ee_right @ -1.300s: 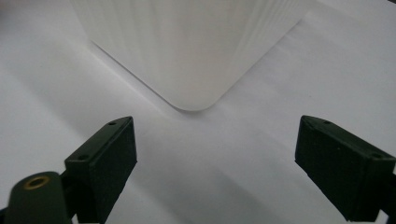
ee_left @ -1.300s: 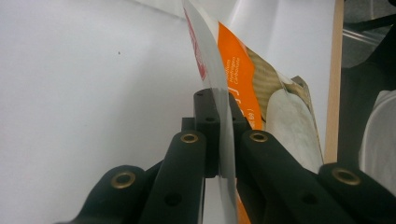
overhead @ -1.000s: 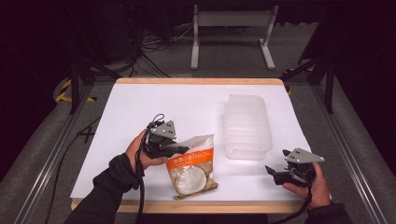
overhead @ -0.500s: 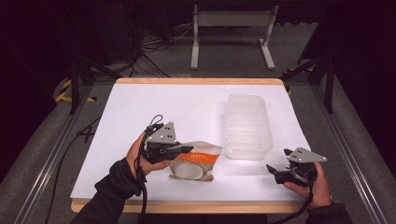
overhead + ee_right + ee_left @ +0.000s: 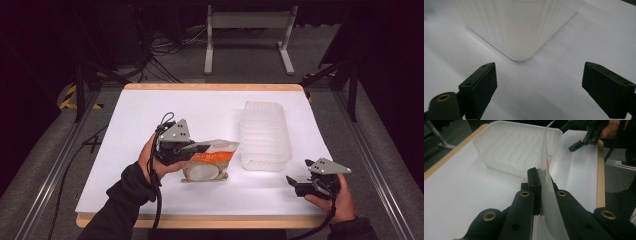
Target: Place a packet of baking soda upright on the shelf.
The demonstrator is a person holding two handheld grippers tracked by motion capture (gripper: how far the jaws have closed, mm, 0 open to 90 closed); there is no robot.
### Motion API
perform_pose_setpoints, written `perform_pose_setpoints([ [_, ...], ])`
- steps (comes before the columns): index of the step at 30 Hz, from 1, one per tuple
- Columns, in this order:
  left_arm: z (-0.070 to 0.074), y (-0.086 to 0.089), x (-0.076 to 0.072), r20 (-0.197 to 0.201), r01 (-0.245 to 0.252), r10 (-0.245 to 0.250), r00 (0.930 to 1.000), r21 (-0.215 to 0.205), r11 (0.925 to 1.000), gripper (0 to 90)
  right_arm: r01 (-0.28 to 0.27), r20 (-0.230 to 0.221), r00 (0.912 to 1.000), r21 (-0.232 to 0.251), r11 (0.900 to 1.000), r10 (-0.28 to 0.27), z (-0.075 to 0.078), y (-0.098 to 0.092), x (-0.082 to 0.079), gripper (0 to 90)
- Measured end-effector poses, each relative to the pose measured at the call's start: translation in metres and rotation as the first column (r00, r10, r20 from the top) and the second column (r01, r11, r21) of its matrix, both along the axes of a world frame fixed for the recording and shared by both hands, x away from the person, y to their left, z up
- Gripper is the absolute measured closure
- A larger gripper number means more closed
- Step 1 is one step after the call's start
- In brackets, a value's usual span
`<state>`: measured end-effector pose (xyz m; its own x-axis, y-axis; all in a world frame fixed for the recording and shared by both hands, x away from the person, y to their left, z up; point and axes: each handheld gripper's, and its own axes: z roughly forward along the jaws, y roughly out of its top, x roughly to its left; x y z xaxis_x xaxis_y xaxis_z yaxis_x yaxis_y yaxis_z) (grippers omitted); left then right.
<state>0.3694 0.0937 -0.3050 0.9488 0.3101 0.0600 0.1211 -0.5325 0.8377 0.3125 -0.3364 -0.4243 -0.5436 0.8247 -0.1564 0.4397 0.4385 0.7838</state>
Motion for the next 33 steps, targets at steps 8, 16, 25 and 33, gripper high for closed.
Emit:
perform_pose_setpoints([
  [8, 0.015, -0.012, 0.014, 0.023, -0.016, 0.017, 0.9996, -0.041, 0.9990, 89.9, 0.001, 0.007, 1.0000, 0.010, 1.000, -0.001, 0.000, -0.002, 0.000, 13.3],
  [16, 0.029, -0.022, 0.030, 0.034, -0.040, 0.043, 0.9985, -0.083, 0.9957, 90.0, 0.002, 0.008, 1.0000, 0.012, 1.000, -0.002, 0.000, -0.002, 0.000, 13.3],
  [25, 0.036, -0.040, 0.045, 0.033, -0.049, 0.054, 0.9980, -0.143, 0.9886, 89.9, 0.007, 0.009, 0.9999, 0.021, 1.000, -0.007, 0.000, -0.002, 0.000, 13.3],
  [33, 0.044, -0.056, 0.052, 0.041, -0.040, 0.047, 0.9981, -0.157, 0.9867, 89.9, 0.007, 0.007, 1.0000, 0.024, 1.000, -0.007, -0.001, -0.003, 0.000, 13.1],
])
